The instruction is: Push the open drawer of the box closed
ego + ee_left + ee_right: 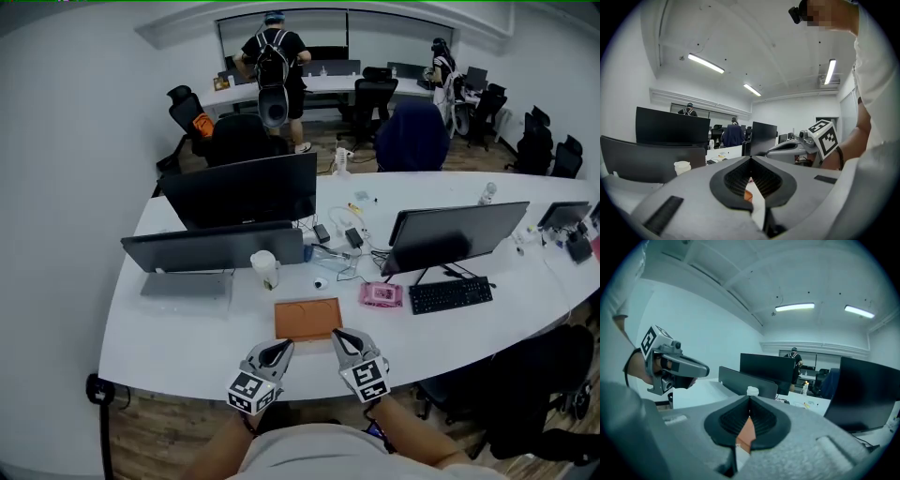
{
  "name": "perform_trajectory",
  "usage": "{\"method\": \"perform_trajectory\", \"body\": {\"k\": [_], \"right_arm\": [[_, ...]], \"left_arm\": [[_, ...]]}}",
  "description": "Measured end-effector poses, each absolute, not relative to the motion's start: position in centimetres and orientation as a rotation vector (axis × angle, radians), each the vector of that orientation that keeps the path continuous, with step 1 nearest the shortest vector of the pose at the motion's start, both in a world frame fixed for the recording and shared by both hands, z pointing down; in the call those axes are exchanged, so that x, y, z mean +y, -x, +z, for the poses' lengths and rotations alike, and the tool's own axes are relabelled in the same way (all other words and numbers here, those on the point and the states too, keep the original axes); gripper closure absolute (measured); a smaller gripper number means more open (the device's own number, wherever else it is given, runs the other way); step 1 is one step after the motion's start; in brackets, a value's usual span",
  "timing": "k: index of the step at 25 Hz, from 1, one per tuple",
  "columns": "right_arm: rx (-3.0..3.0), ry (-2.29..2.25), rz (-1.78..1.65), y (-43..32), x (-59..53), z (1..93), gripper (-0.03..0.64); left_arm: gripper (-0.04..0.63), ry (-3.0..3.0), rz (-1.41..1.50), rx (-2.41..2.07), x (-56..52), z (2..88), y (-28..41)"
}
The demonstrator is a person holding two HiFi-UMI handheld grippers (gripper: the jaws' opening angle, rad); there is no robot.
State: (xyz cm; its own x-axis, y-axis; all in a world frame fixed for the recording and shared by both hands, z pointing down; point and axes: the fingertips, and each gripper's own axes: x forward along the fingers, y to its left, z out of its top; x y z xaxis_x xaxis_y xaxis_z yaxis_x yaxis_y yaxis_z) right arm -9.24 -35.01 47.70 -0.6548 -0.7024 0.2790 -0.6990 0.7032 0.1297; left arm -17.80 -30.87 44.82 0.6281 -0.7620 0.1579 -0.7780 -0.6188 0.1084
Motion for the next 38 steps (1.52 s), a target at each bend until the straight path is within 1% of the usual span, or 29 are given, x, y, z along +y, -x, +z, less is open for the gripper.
{"method": "perform_trajectory", "body": {"k": [7,17,24,38], "right_arm": [[-2.666,-1.041,0.030,7.2,-34.3,47.9,0.614],[-2.664,-1.098,-0.004,6.8,-30.0,46.3,0.614],[-2.633,-1.125,-0.043,10.0,-24.1,43.8,0.614],[-2.618,-1.264,-0.075,17.2,-11.2,41.9,0.614]], "left_arm": [[0.597,-2.633,0.219,-1.342,-28.6,45.4,16.4],[0.597,-2.711,0.202,-1.259,-25.4,43.5,15.9],[0.597,-2.755,0.182,-1.196,-19.7,42.0,19.4],[0.597,-2.807,0.132,-1.134,-7.4,41.5,29.6]]}}
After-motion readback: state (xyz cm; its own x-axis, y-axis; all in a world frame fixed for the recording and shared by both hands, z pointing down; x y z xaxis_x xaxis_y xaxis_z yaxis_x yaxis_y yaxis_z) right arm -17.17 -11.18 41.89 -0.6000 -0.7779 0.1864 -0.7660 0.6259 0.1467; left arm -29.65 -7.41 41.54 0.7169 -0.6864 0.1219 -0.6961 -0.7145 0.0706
